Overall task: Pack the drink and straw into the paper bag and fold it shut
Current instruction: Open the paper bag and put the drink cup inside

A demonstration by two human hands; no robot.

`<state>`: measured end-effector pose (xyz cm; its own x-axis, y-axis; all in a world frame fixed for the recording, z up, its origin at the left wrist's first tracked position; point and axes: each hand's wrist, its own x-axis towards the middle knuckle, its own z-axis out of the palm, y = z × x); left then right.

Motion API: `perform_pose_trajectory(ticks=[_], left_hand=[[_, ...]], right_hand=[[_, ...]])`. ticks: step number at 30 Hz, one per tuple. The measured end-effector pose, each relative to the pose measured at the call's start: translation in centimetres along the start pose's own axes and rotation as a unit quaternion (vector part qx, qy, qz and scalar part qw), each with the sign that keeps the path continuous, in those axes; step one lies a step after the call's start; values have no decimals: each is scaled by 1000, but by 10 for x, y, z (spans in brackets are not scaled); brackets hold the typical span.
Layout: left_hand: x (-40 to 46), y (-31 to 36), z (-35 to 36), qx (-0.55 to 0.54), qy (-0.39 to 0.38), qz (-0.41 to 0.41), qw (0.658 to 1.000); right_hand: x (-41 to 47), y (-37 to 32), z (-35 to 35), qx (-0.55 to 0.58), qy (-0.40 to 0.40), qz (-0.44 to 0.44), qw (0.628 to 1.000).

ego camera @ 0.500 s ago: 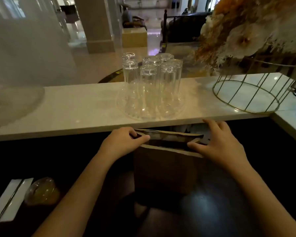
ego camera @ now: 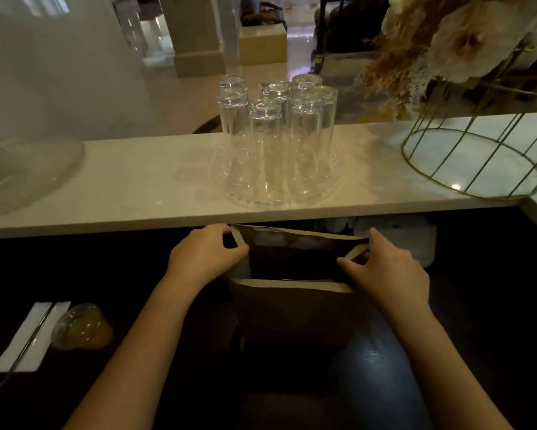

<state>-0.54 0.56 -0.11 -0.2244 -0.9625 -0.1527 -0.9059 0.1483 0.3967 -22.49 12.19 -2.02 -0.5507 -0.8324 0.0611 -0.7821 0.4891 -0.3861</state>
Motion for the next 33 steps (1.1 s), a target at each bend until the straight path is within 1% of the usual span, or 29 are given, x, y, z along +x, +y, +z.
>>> perform_pose_trajectory(ticks=[6,10,14,17,19,24,26,28,30,33], left_hand=[[-5,-16,-8,-82,-30,32,996],[-7,-23,-7,-120,-42,28,991],[-8,-31,-13,-131,-53,29,989],[-12,-42,-22,-136,-58,32,989],[-16,-51,-28,-140,-53,33,988],[-29,-71,-35,-151,-28,43,987],[-31,-81,-35,-154,-11,46,987],[-31,-97,-38,-160,1,42,986],[-30,-118,-43,-176,11,30,984],[-28,-155,-52,-201,16,14,979]], right_hand=[[4,2,-2,20,-46,-10,999],[1,-2,7,-3,-35,-32,999],[7,2,9,4,-51,3,999],[7,-6,4,20,-71,10,997],[5,-21,4,11,-65,4,998],[0,-66,20,-81,-26,-43,995],[-3,-82,28,-96,-12,-45,994],[-4,-91,32,-68,14,-33,997],[-4,-96,36,-1,20,-2,1000],[-3,-105,40,106,-50,38,992]])
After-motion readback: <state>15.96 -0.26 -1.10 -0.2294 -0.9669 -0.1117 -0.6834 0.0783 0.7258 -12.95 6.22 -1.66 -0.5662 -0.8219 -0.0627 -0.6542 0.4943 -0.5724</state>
